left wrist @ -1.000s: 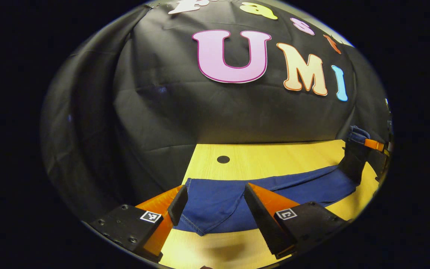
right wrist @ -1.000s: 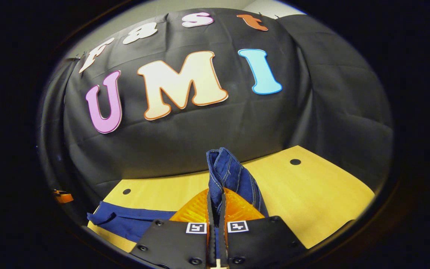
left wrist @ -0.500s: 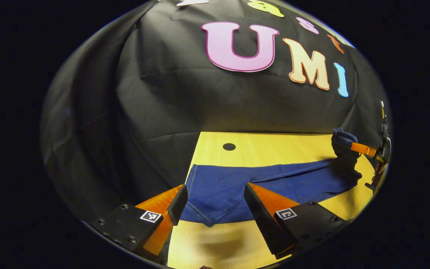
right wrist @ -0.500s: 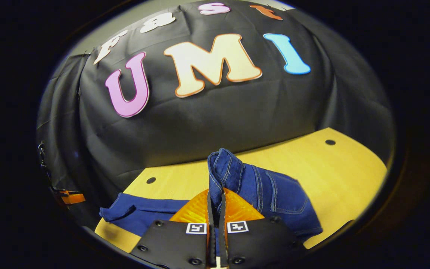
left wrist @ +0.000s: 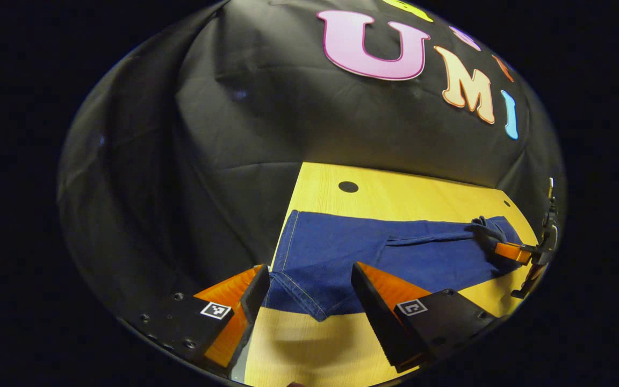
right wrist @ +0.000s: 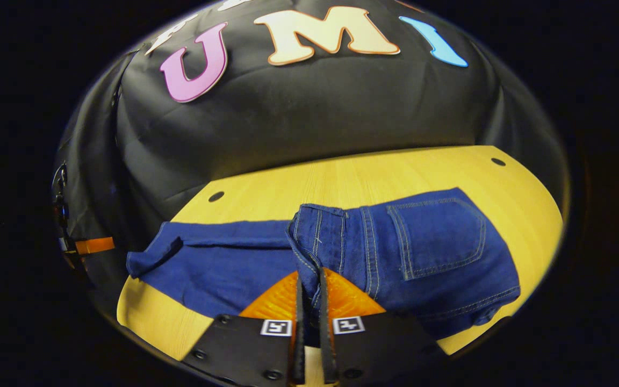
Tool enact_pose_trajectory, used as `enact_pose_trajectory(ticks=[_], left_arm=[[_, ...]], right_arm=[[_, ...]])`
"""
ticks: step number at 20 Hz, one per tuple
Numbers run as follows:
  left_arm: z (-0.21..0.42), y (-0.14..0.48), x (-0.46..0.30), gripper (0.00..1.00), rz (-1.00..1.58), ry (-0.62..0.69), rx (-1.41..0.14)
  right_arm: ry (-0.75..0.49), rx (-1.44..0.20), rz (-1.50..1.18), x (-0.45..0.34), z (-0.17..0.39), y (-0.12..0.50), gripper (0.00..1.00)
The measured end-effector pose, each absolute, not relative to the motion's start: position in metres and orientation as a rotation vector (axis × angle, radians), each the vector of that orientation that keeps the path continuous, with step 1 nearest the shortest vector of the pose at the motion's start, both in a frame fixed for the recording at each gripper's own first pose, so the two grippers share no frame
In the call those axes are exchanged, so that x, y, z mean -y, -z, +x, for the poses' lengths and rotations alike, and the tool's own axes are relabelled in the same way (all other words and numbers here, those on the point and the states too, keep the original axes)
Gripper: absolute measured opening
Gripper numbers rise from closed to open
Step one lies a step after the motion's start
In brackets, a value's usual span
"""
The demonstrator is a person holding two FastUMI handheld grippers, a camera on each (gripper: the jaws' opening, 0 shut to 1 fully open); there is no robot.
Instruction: Grasp the waist and the cuffs of the jeans and fold them to make the two legs overlap; first hold the waist and fold one-third of the jeans toward the cuffs, then hold the cuffs and fold the remaining one-third in the same direction to finish folding.
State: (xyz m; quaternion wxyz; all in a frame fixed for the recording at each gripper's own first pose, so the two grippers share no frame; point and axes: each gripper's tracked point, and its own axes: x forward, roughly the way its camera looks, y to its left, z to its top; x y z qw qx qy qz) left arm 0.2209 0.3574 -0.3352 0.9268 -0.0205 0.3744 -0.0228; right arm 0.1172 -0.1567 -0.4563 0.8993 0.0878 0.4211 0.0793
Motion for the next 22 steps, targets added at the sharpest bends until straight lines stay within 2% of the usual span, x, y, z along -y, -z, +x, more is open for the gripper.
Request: enact_pose_trajectory(ticks=[4,5,6,9,10,16,17,18,19,22], left_arm=[[0.226,0.363,-0.363,0.94,-0.053,0.053,-0.819],[0.226,0.37,-0.362,0.94,-0.055,0.064,-0.839],[0.225,0.376,-0.36,0.94,-0.059,0.078,-0.862],[0.226,0.404,-0.363,0.94,-0.047,0.096,-0.923],[0.226,0.41,-0.364,0.98,-0.038,0.092,-0.939],[0.225,0.422,-0.353,0.97,0.017,0.098,-0.995],[0.225,0.421,-0.351,0.96,0.049,0.109,-1.002],[0.226,0.426,-0.345,0.9,0.052,0.147,-1.009],[0.227,0.425,-0.336,0.87,0.033,0.189,-1.01],[0.23,0.425,-0.338,0.1,-0.004,0.073,-1.002]], right_arm=[[-0.165,-0.832,0.182,0.155,0.111,0.443,0.97],[-0.157,-0.824,0.171,0.159,0.111,0.437,0.92],[-0.151,-0.817,0.161,0.165,0.111,0.431,0.97],[-0.119,-0.794,0.13,0.184,0.114,0.415,0.98],[-0.109,-0.782,0.129,0.19,0.115,0.408,0.98],[-0.066,-0.746,0.128,0.208,0.112,0.387,0.98],[-0.069,-0.746,0.125,0.208,0.111,0.385,0.98],[-0.071,-0.744,0.123,0.208,0.109,0.384,0.98],[-0.073,-0.74,0.125,0.208,0.108,0.383,0.93],[-0.083,-0.73,0.127,0.208,0.105,0.378,0.98]])
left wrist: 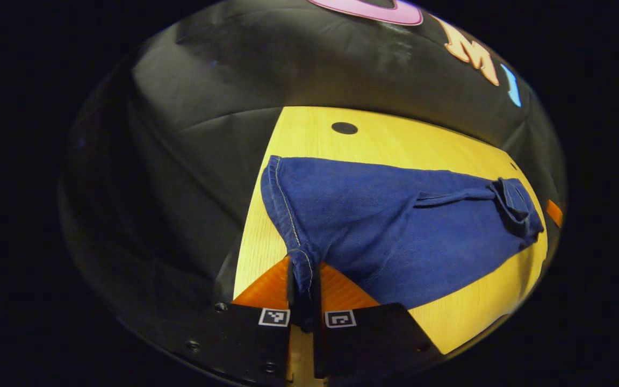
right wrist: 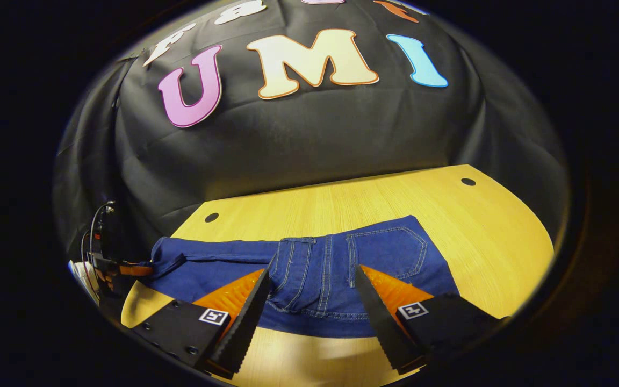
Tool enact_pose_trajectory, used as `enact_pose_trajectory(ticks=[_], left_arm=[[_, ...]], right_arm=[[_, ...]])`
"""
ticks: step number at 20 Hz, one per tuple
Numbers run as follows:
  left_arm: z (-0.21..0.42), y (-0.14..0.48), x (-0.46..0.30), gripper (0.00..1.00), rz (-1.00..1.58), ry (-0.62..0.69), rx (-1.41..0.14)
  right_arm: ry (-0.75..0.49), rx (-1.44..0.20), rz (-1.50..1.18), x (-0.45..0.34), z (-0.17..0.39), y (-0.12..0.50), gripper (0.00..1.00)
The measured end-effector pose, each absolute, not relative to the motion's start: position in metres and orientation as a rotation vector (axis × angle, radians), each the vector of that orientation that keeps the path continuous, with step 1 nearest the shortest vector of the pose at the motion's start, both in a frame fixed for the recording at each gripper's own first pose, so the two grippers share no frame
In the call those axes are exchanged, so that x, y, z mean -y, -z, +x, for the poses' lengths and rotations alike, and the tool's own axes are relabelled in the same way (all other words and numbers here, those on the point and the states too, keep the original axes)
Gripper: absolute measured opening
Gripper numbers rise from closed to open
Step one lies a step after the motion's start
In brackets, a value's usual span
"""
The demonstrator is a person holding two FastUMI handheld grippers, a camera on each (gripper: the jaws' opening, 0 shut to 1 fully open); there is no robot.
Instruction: Grasp the waist and the cuffs of the jeans and fold them to make the two legs overlap; first hold the waist and fold one-third of the jeans toward the cuffs, then hold the cuffs and fold the remaining one-third in the same direction to finish folding.
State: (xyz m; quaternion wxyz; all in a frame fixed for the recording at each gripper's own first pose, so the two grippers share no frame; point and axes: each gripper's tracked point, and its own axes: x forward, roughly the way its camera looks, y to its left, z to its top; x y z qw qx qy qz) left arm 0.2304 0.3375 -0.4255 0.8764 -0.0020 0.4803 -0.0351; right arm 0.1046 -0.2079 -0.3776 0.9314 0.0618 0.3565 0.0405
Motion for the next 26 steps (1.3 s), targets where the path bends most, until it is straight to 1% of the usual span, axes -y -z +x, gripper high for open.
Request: enact_pose_trajectory(ticks=[1,2,4,5,6,8,12,17,20,23,26], left_arm=[[0.229,0.426,-0.337,0.08,-0.042,0.039,-1.006],[0.229,0.423,-0.336,0.07,-0.073,0.035,-1.002],[0.229,0.421,-0.338,0.06,-0.1,0.059,-0.997],[0.231,0.42,-0.339,0.02,-0.104,0.056,-0.997],[0.229,0.419,-0.338,0.0,-0.096,0.052,-1.01],[0.231,0.416,-0.339,0.0,-0.066,0.042,-1.012],[0.24,0.405,-0.335,0.0,-0.031,0.043,-0.952],[0.248,0.359,-0.319,0.0,-0.007,0.059,-0.861],[0.248,0.332,-0.307,0.0,-0.016,0.065,-0.833],[0.225,0.308,-0.302,0.0,-0.075,0.086,-0.8],[0.224,0.285,-0.272,0.0,-0.115,0.104,-0.779]], right_arm=[[-0.086,-0.721,0.128,0.208,0.106,0.375,0.98],[-0.088,-0.72,0.13,0.208,0.106,0.376,0.98],[-0.082,-0.715,0.128,0.213,0.105,0.372,0.98],[-0.078,-0.711,0.129,0.216,0.106,0.369,0.98],[-0.076,-0.707,0.133,0.223,0.103,0.367,0.98],[-0.079,-0.691,0.134,0.234,0.103,0.358,0.98],[-0.091,-0.658,0.132,0.256,0.107,0.337,0.98],[-0.13,-0.65,0.148,0.285,0.104,0.317,0.98],[-0.157,-0.655,0.156,0.303,0.102,0.31,0.98],[-0.184,-0.651,0.159,0.322,0.1,0.303,0.98],[-0.199,-0.644,0.169,0.341,0.101,0.296,0.98]])
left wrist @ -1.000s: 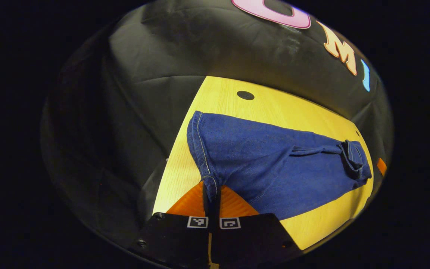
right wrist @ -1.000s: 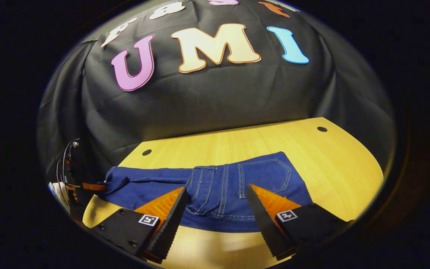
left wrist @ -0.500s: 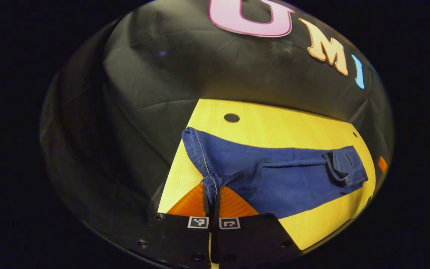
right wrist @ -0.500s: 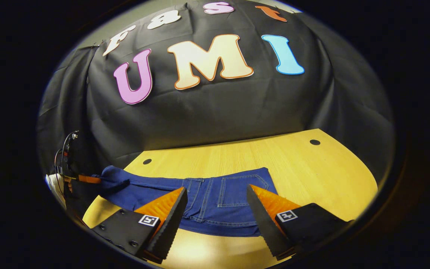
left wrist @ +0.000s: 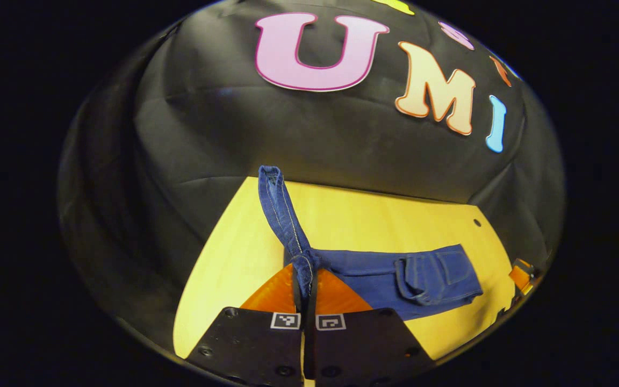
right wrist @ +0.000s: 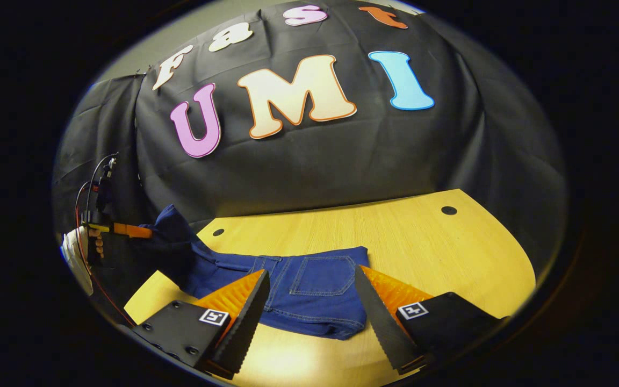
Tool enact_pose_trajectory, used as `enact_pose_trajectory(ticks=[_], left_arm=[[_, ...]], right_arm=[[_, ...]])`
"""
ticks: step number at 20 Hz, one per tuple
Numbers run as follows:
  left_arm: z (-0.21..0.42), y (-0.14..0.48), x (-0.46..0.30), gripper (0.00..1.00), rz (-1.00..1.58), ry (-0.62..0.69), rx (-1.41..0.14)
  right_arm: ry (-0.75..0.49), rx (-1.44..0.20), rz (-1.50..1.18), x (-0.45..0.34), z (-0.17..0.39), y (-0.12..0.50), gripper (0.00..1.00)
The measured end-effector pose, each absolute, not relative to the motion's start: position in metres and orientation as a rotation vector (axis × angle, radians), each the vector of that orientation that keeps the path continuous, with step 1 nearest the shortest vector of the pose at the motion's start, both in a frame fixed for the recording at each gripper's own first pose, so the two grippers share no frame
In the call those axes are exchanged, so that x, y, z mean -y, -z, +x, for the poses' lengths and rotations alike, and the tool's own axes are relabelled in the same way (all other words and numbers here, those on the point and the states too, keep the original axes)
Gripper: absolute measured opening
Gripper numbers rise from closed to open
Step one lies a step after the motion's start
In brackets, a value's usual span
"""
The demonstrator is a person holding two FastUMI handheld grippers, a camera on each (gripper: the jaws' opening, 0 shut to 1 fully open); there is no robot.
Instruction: Grasp the waist and the cuffs of the jeans and fold them to make the two legs overlap; first hold the waist and fold one-third of the jeans toward the cuffs, then hold the cuffs and fold the remaining one-third in the same direction to finish folding.
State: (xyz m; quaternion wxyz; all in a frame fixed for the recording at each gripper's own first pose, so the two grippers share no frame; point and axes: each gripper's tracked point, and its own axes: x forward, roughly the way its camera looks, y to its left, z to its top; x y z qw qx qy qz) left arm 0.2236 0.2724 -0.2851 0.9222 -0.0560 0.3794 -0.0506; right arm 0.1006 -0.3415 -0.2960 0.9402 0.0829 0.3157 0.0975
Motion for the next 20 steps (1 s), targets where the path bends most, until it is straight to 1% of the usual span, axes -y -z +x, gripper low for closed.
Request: enact_pose_trajectory(ticks=[4,10,14,17,20], left_arm=[[0.237,0.273,-0.187,0.0,-0.113,0.167,-0.756],[0.242,0.273,-0.09,0.0,-0.144,0.264,-0.745],[0.245,0.289,-0.041,0.0,-0.118,0.299,-0.74],[0.247,0.304,-0.005,0.0,-0.11,0.291,-0.71],[0.235,0.337,0.023,0.0,-0.056,0.288,-0.737]], right_arm=[[-0.202,-0.642,0.182,0.371,0.099,0.291,0.98],[-0.181,-0.637,0.168,0.419,0.095,0.285,0.98],[-0.161,-0.638,0.16,0.443,0.091,0.286,0.98],[-0.158,-0.65,0.142,0.455,0.086,0.292,0.98],[-0.16,-0.658,0.134,0.466,0.081,0.297,0.98]])
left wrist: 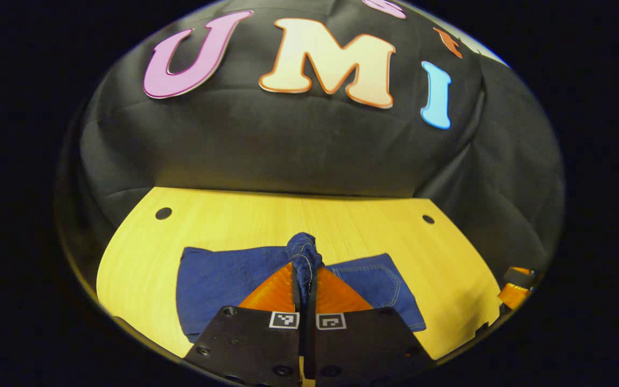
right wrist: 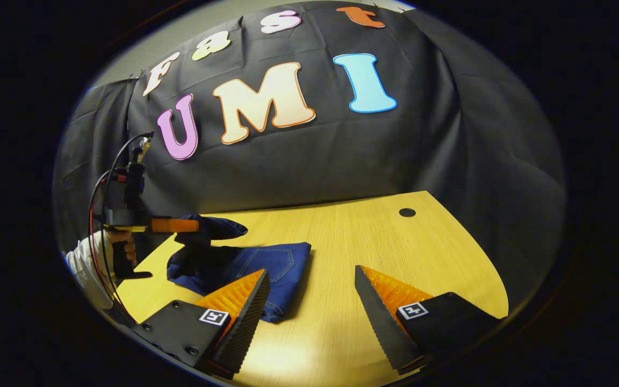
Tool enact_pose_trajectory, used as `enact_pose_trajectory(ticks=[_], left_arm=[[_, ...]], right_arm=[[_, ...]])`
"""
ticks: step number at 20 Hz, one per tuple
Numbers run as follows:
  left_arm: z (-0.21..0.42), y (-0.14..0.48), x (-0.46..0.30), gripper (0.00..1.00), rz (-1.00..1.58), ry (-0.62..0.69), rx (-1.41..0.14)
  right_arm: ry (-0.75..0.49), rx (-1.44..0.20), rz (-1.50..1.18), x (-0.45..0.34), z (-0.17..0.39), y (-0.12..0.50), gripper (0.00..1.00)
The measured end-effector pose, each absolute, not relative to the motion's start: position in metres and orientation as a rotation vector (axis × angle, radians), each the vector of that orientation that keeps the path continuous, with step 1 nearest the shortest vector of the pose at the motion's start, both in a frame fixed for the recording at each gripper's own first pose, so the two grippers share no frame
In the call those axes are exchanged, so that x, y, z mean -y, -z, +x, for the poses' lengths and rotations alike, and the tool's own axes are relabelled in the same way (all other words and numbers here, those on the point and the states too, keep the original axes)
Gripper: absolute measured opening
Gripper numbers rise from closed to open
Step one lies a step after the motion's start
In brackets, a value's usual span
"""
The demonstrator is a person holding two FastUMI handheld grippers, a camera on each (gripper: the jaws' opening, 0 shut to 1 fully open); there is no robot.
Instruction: Grasp the waist and the cuffs of the jeans and fold them to make the two legs overlap; first hold the waist and fold one-third of the jeans toward the cuffs, then hold the cuffs and fold the remaining one-third in the same direction to finish folding.
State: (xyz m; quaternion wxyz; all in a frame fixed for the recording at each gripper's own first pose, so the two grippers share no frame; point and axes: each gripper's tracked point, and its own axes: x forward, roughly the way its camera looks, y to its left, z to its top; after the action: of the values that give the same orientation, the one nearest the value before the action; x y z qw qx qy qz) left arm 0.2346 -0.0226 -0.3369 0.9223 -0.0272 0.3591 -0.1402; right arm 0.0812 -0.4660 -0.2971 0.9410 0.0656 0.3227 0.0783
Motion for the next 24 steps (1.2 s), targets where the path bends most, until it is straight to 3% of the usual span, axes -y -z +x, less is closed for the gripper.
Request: enact_pose_trajectory(ticks=[7,8,12,19,24], left_arm=[[0.202,0.396,0.059,0.0,0.006,0.28,-0.755],[0.203,0.4,0.056,0.1,-0.006,0.261,-0.754],[0.205,0.352,0.041,0.97,-0.038,0.222,-0.609],[0.167,0.219,-0.03,0.95,0.05,0.172,-0.315],[0.119,0.152,-0.074,0.98,0.02,0.167,-0.207]], right_arm=[[-0.208,-0.677,0.119,0.475,0.079,0.305,0.98],[-0.22,-0.676,0.117,0.473,0.079,0.305,0.98],[-0.216,-0.621,0.104,0.463,0.085,0.288,0.98],[-0.19,-0.366,0.089,0.401,0.079,0.198,0.98],[-0.139,-0.21,0.147,0.362,0.061,0.131,0.98]])
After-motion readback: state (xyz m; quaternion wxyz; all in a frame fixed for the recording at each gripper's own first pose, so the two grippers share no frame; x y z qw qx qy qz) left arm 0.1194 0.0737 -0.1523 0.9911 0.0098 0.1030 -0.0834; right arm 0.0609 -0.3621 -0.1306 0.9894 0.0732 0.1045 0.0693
